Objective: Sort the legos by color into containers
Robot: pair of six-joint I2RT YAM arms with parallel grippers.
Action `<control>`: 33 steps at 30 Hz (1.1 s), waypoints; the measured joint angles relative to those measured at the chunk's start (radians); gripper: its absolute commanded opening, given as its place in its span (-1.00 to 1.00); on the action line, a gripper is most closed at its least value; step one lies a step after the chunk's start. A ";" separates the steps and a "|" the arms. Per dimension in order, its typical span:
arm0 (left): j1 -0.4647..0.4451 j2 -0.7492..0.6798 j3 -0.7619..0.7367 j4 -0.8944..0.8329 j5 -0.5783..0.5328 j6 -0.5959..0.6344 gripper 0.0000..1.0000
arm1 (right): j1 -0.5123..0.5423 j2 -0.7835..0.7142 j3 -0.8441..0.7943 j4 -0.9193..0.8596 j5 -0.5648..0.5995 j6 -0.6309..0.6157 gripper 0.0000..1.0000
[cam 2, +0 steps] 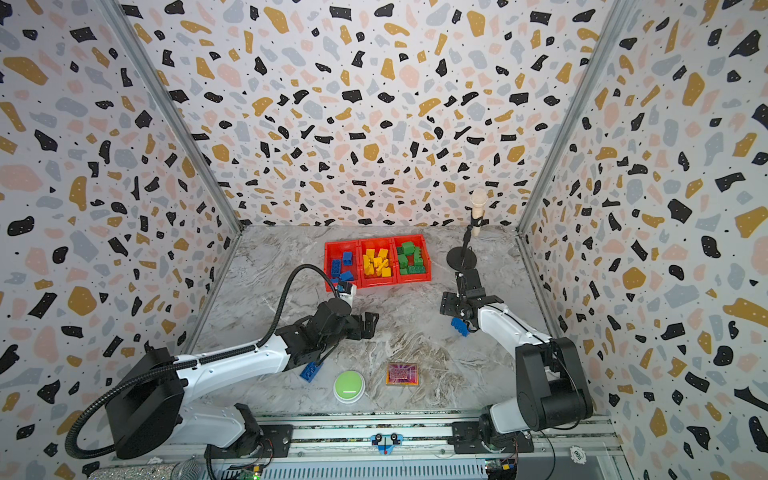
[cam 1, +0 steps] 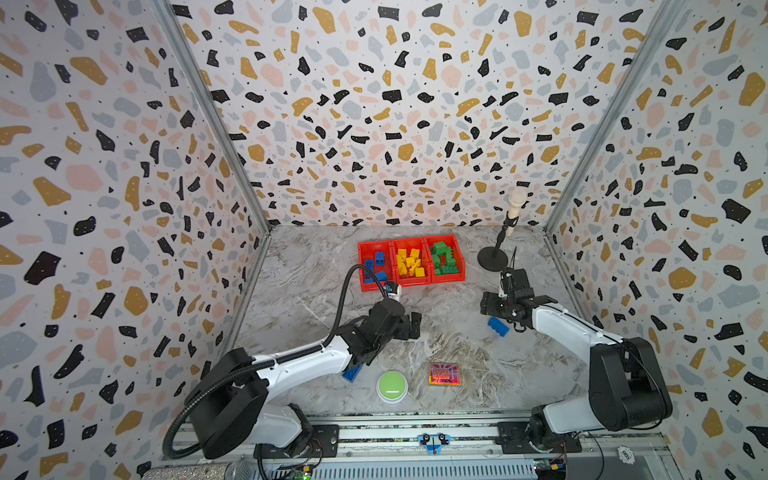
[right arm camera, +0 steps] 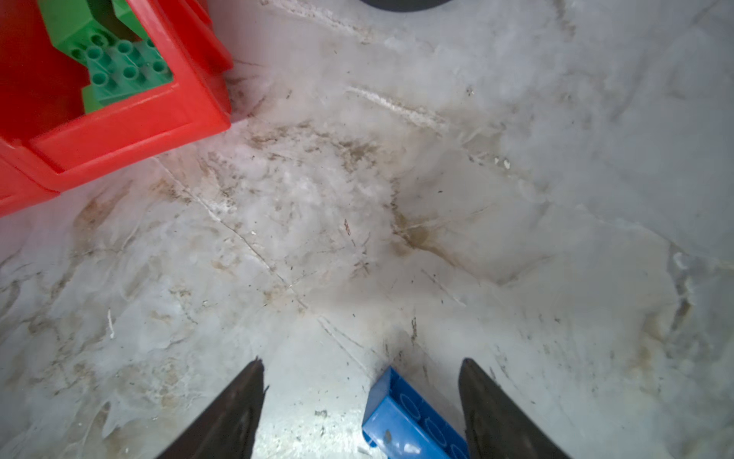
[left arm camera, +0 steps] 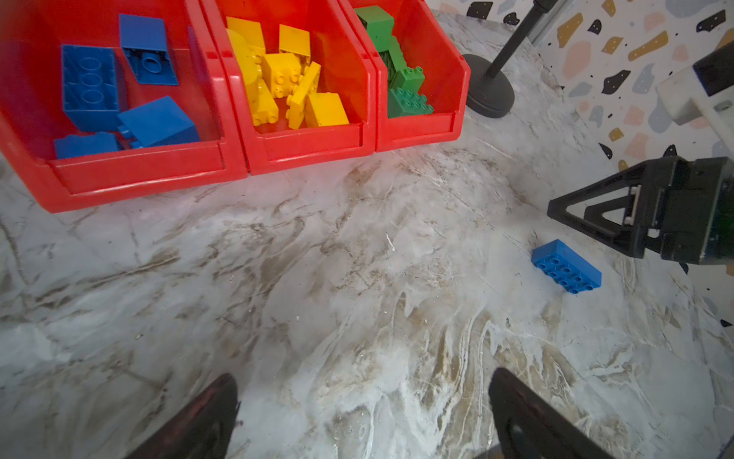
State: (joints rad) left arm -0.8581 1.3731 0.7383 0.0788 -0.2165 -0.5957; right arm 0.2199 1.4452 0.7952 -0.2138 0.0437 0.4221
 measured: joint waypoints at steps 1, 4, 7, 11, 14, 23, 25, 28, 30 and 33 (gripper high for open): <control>-0.001 0.000 0.000 -0.002 -0.001 0.001 1.00 | -0.003 0.007 -0.005 0.006 -0.002 0.000 0.56; -0.002 -0.007 0.000 -0.005 -0.008 0.005 1.00 | -0.008 0.028 -0.022 0.017 -0.007 0.001 0.55; -0.002 -0.023 0.000 -0.008 -0.020 0.008 1.00 | -0.010 0.039 -0.043 0.018 -0.017 0.004 0.55; -0.002 -0.038 -0.001 -0.006 -0.035 0.009 1.00 | -0.007 0.039 -0.068 0.014 -0.039 0.012 0.50; -0.002 -0.038 -0.001 -0.006 -0.038 0.010 1.00 | 0.013 0.039 -0.086 0.004 -0.047 0.025 0.44; -0.002 -0.038 -0.002 -0.006 -0.056 0.026 1.00 | 0.156 0.033 -0.097 -0.037 -0.032 0.065 -0.08; -0.002 -0.044 -0.009 -0.006 -0.061 0.028 1.00 | 0.176 0.033 -0.096 -0.042 -0.029 0.072 -0.17; -0.002 -0.078 -0.037 -0.009 -0.078 0.029 1.00 | 0.196 0.035 -0.093 -0.051 -0.028 0.079 -0.31; -0.002 -0.102 -0.052 -0.013 -0.087 0.031 1.00 | 0.207 0.042 -0.084 -0.060 -0.026 0.083 -0.33; -0.002 -0.135 -0.065 -0.022 -0.105 0.031 1.00 | 0.232 0.053 -0.063 -0.080 -0.027 0.088 -0.34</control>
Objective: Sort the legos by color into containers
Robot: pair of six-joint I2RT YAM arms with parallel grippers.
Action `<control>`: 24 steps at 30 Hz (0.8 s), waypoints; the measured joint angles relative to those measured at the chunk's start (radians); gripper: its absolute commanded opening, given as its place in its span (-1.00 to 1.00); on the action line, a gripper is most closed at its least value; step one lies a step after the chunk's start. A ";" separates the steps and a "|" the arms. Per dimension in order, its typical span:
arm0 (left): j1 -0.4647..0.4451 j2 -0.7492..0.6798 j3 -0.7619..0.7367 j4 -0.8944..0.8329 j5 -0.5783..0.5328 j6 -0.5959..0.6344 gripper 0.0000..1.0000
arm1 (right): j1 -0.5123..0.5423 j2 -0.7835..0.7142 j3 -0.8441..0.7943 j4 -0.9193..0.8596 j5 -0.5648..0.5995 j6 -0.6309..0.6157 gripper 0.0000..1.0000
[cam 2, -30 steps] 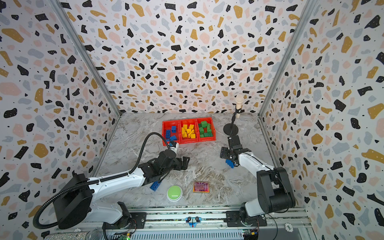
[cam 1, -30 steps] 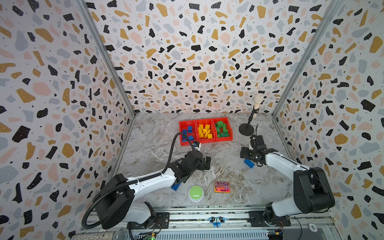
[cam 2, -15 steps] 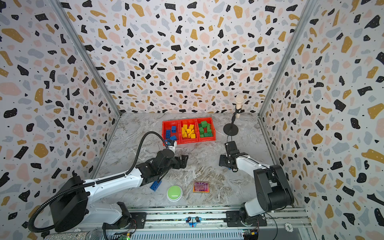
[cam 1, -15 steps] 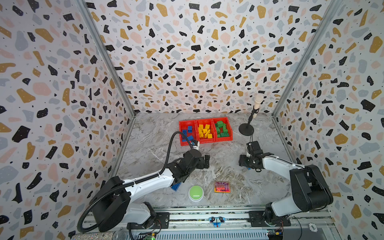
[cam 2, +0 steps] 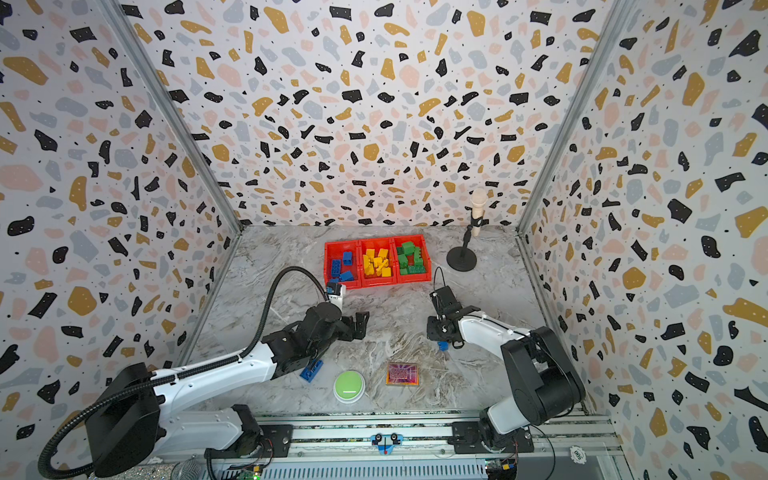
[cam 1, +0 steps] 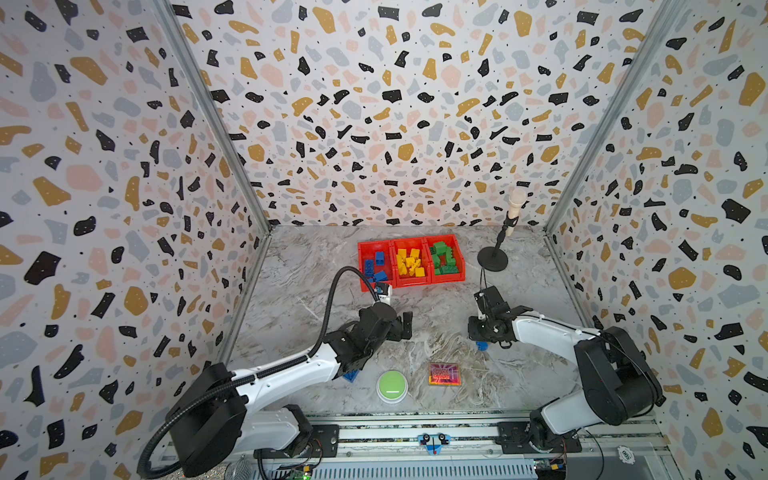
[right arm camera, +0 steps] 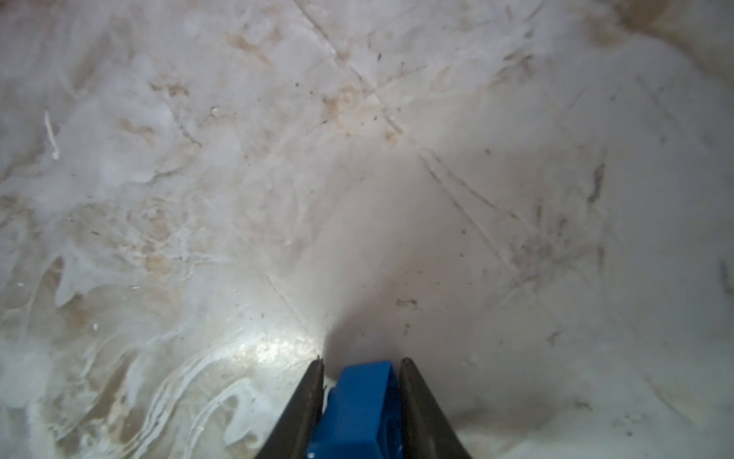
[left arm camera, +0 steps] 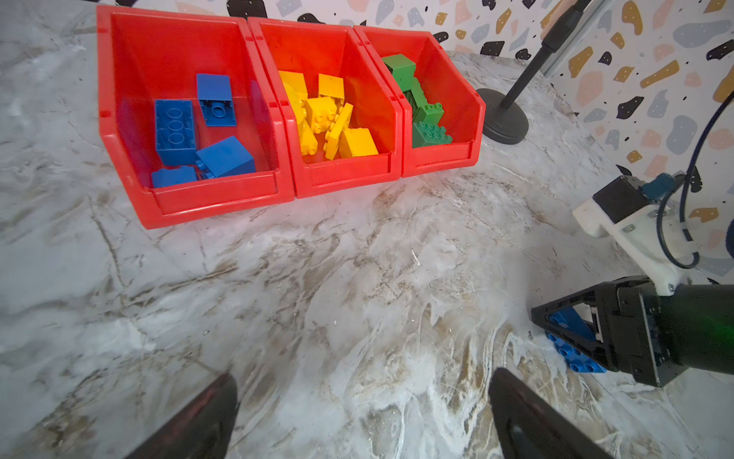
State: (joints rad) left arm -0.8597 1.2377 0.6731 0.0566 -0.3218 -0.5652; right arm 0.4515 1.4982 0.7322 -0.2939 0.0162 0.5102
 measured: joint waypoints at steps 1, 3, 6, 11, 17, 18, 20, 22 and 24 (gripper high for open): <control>0.000 -0.011 -0.003 -0.004 -0.005 0.000 1.00 | 0.011 0.002 0.013 -0.013 -0.002 0.002 -0.34; 0.000 -0.034 -0.009 -0.010 -0.017 0.000 1.00 | 0.024 0.002 0.037 -0.029 -0.001 0.002 -0.35; 0.000 -0.064 -0.013 -0.027 -0.032 0.000 1.00 | 0.035 0.002 0.079 -0.036 -0.002 0.002 -0.36; 0.000 -0.111 -0.026 -0.051 -0.060 -0.003 1.00 | 0.036 0.002 0.126 -0.049 -0.001 -0.005 -0.11; 0.000 -0.154 -0.058 -0.064 -0.085 -0.011 1.00 | 0.053 -0.003 0.145 -0.096 0.022 -0.015 0.23; 0.000 -0.155 -0.060 -0.067 -0.089 -0.012 1.00 | 0.056 -0.007 0.142 -0.102 0.022 -0.016 0.29; 0.000 -0.154 -0.060 -0.072 -0.092 -0.012 1.00 | 0.065 -0.025 0.124 -0.111 0.021 -0.018 0.34; 0.000 -0.151 -0.060 -0.073 -0.095 -0.011 1.00 | 0.078 -0.044 0.103 -0.120 0.017 -0.018 0.34; 0.000 -0.144 -0.060 -0.073 -0.097 -0.011 1.00 | 0.094 -0.055 0.085 -0.127 0.014 -0.017 0.34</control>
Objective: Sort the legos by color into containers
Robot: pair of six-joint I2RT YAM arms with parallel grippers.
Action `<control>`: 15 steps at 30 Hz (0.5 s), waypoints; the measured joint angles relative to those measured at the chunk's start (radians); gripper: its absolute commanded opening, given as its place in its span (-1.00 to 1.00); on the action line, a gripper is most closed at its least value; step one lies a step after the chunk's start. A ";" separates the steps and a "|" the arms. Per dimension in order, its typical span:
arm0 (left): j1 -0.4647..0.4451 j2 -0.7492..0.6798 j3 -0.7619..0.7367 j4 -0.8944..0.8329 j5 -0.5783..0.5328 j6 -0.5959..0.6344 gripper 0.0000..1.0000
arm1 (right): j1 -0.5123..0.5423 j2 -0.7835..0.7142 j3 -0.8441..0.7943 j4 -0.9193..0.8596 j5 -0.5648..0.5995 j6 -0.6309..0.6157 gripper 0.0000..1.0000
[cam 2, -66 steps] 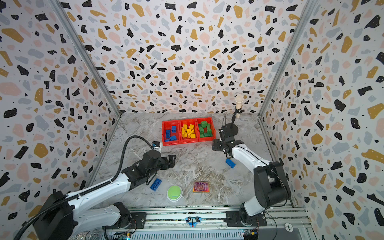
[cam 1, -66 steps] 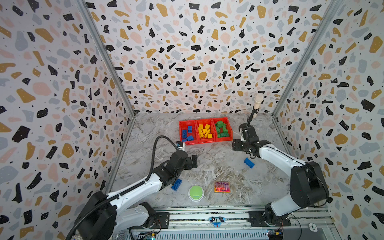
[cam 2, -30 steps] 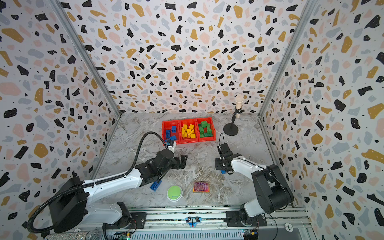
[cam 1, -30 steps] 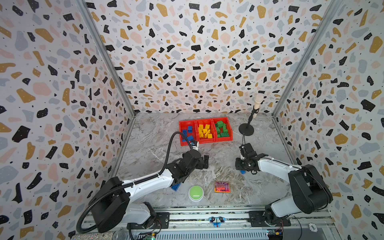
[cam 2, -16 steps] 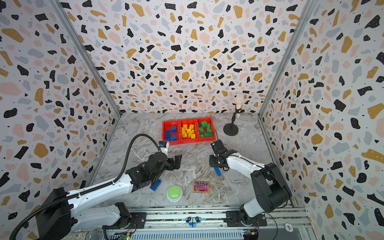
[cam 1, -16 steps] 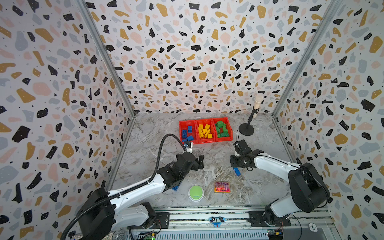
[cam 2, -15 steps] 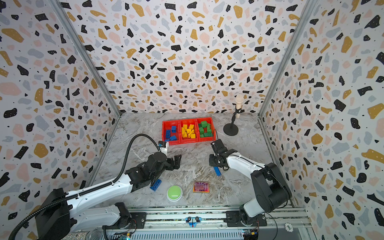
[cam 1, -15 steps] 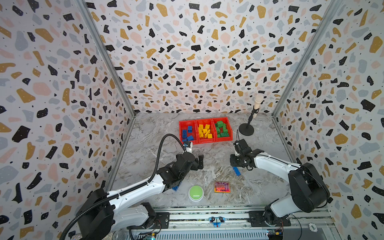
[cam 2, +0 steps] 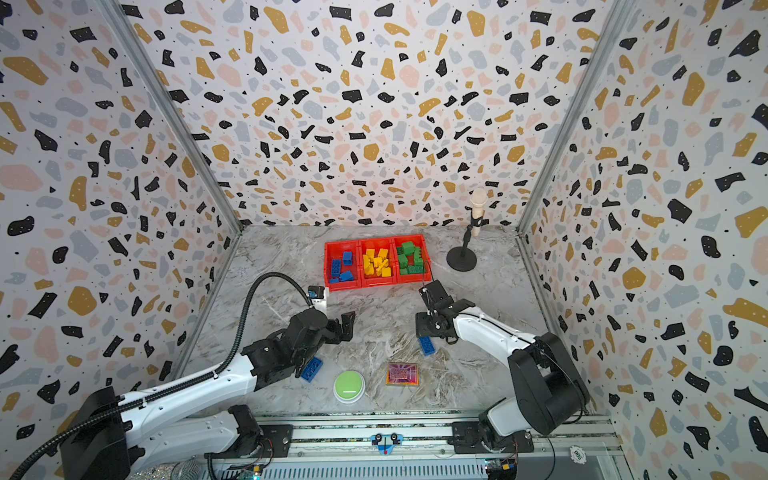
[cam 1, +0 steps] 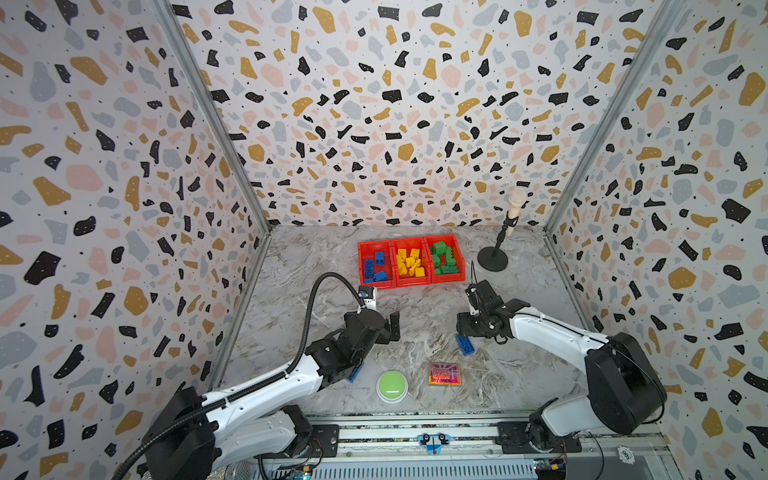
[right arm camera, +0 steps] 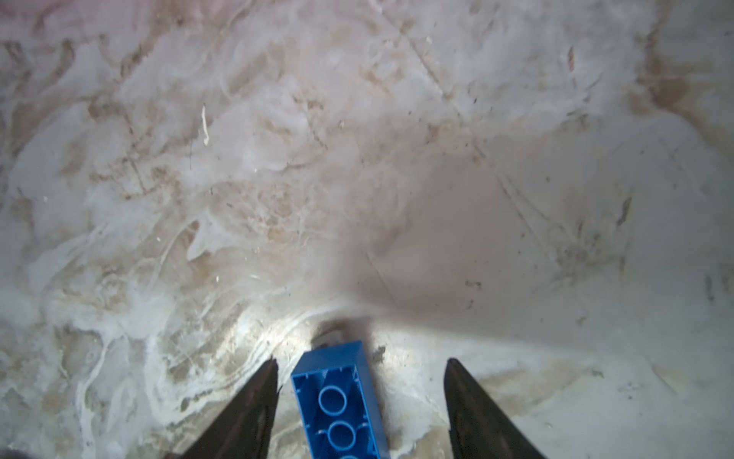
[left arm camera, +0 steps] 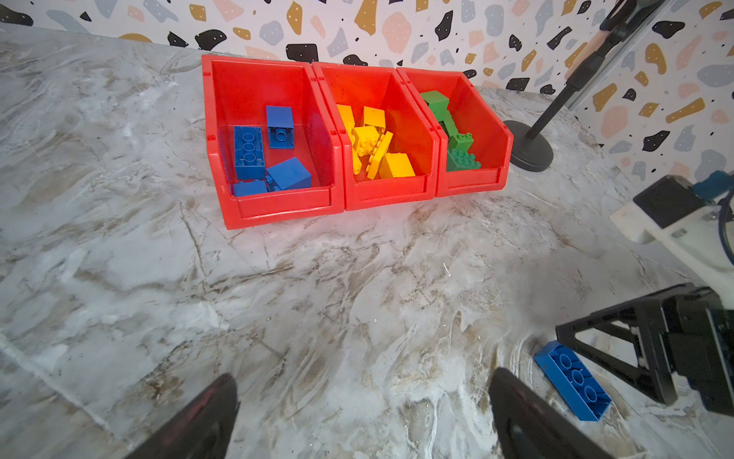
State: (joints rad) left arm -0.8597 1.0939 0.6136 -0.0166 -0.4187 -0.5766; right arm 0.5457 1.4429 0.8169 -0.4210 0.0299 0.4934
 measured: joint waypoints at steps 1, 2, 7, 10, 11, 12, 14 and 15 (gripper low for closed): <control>0.000 0.005 0.000 0.000 0.000 0.000 1.00 | 0.008 -0.001 -0.008 -0.002 -0.001 0.001 0.34; 0.000 0.011 0.000 0.000 0.000 0.000 1.00 | 0.013 -0.001 -0.013 -0.002 -0.003 0.003 0.33; 0.000 0.027 0.001 -0.002 0.002 0.000 1.00 | 0.031 0.002 -0.047 0.002 -0.021 0.008 0.12; 0.000 0.027 0.001 -0.003 0.002 0.000 1.00 | 0.041 0.019 -0.061 0.009 -0.030 0.017 -0.15; 0.000 0.026 0.001 -0.006 0.001 0.000 1.00 | 0.044 0.029 -0.063 0.011 -0.034 0.018 -0.23; 0.000 0.024 0.001 -0.010 0.000 0.000 1.00 | 0.048 0.041 -0.064 0.013 -0.036 0.019 -0.33; 0.000 0.016 0.000 -0.017 -0.004 -0.003 1.00 | 0.055 0.055 -0.060 0.020 -0.034 0.021 -0.47; 0.000 0.010 0.000 -0.021 -0.008 -0.004 1.00 | 0.057 0.057 -0.057 0.028 -0.036 0.023 -0.48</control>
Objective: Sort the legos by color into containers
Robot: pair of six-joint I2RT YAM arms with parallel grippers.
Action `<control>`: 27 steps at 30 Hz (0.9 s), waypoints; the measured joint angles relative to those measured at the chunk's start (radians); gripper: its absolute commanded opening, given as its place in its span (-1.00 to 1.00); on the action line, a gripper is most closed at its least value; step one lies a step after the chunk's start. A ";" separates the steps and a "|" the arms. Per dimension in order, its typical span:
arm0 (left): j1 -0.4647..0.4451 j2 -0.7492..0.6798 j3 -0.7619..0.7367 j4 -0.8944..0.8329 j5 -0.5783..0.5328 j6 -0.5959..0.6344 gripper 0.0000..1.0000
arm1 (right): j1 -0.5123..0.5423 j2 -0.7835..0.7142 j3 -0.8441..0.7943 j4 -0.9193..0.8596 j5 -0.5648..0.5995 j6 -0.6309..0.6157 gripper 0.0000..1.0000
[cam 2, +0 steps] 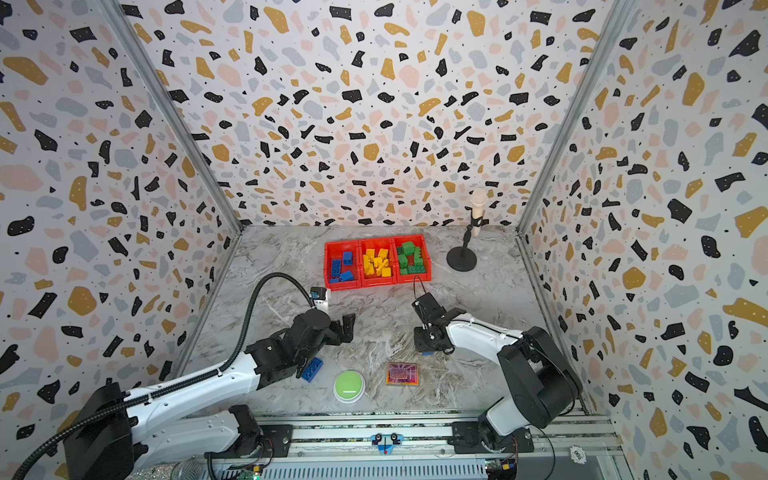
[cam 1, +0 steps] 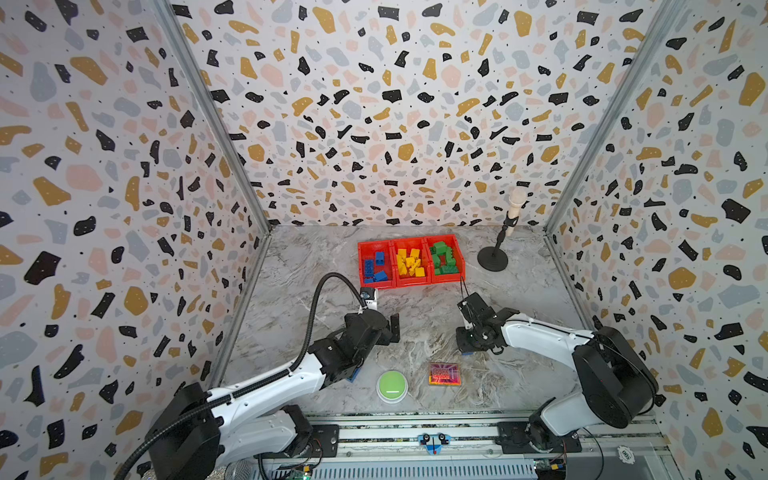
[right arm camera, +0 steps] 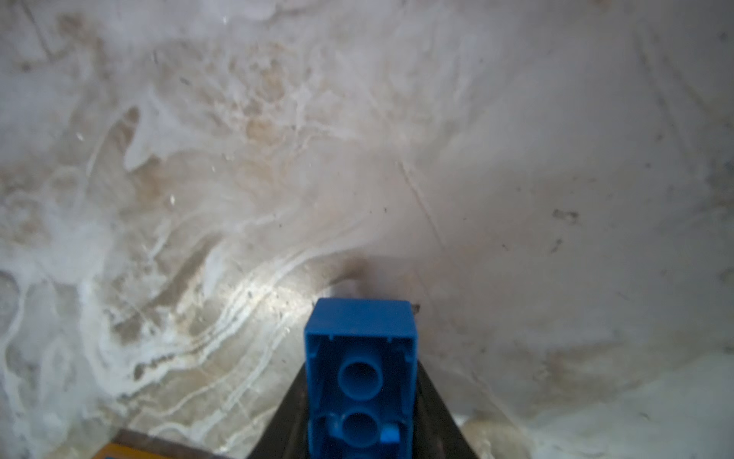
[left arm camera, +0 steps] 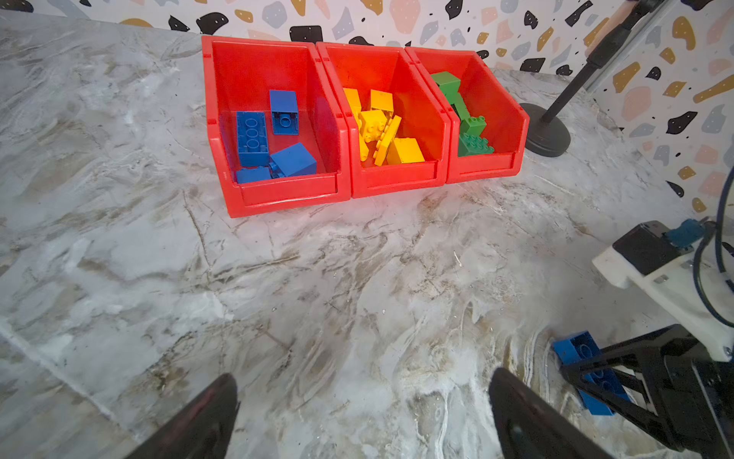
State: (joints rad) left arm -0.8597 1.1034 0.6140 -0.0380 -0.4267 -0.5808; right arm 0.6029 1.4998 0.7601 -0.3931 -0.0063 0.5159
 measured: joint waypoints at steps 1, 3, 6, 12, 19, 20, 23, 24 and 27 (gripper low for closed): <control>0.000 -0.009 -0.002 -0.003 -0.003 -0.003 1.00 | 0.002 0.006 0.008 0.000 0.000 -0.001 -0.51; 0.000 -0.027 -0.007 -0.007 -0.011 -0.007 1.00 | 0.005 0.019 0.026 -0.001 -0.001 -0.003 -0.52; 0.002 -0.041 -0.013 -0.022 -0.031 -0.015 1.00 | 0.007 0.025 0.082 0.003 -0.014 -0.008 -0.51; 0.036 -0.060 -0.036 -0.068 -0.047 -0.040 1.00 | 0.010 0.072 0.291 0.113 -0.109 -0.029 -0.49; 0.113 -0.169 -0.104 -0.150 -0.042 -0.070 1.00 | 0.019 0.378 0.713 0.209 -0.225 -0.077 -0.48; 0.120 -0.184 -0.109 -0.158 -0.042 -0.073 0.99 | 0.021 0.418 0.762 0.212 -0.233 -0.084 -0.48; 0.140 -0.227 -0.134 -0.177 -0.037 -0.091 1.00 | 0.027 0.552 0.931 0.207 -0.256 -0.105 -0.47; 0.146 -0.237 -0.145 -0.183 -0.032 -0.097 1.00 | 0.029 0.594 0.985 0.202 -0.262 -0.113 -0.47; 0.153 -0.254 -0.179 -0.198 -0.020 -0.120 1.00 | 0.038 0.698 1.125 0.177 -0.269 -0.133 -0.45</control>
State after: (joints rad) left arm -0.7067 0.8497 0.4351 -0.2356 -0.4469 -0.7006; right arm 0.6411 2.1979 1.8847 -0.2161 -0.2749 0.3828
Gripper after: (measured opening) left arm 0.998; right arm 0.339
